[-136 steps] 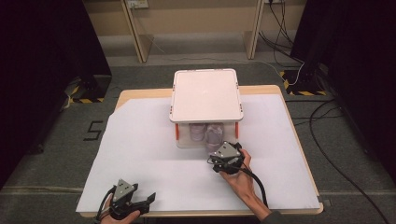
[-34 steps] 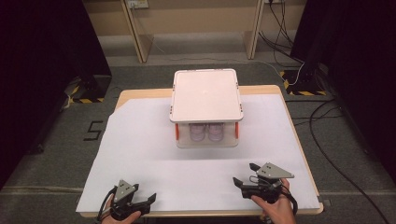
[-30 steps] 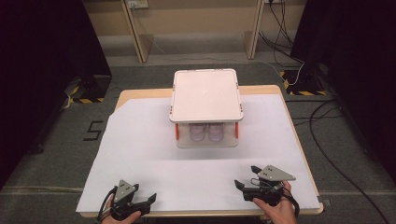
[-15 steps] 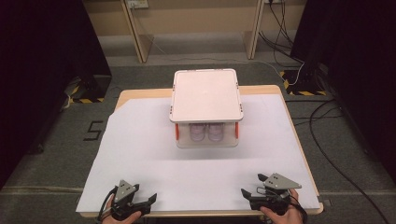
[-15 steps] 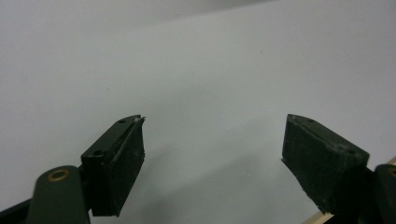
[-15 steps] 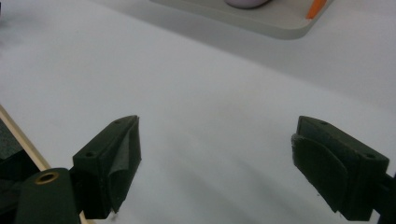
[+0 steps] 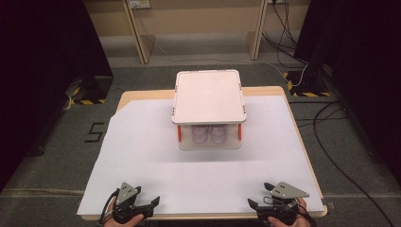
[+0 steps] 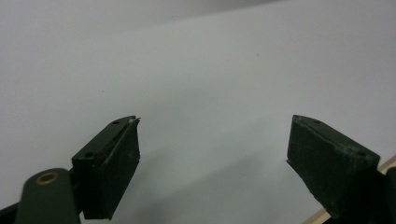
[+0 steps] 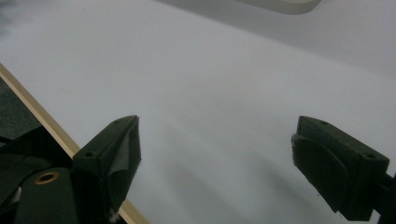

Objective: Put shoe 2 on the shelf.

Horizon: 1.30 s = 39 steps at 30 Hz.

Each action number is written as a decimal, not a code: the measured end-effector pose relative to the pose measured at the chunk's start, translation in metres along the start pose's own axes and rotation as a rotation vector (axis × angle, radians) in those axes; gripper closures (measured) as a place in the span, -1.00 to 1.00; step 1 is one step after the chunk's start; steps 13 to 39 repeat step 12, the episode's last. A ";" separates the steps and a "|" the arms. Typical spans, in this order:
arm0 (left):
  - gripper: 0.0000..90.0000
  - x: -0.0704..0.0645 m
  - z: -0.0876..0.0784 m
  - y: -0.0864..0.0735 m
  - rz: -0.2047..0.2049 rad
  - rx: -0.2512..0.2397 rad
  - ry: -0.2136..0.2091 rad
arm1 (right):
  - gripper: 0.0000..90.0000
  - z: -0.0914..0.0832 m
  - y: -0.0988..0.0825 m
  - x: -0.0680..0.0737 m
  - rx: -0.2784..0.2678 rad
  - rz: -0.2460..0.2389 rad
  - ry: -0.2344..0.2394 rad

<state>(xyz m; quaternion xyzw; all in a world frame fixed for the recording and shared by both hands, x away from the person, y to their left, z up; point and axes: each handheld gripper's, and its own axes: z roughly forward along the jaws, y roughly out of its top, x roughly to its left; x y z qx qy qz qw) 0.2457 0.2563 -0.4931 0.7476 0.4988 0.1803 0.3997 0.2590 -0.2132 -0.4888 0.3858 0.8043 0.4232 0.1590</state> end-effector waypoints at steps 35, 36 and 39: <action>-0.66 0.000 0.001 0.000 0.004 -0.003 0.002 | -0.64 -0.002 -0.003 0.001 0.016 0.008 -0.003; -0.66 0.000 0.001 0.000 0.004 -0.003 0.002 | -0.64 -0.002 -0.003 0.001 0.016 0.008 -0.003; -0.66 0.000 0.001 0.000 0.004 -0.003 0.002 | -0.64 -0.002 -0.003 0.001 0.016 0.008 -0.003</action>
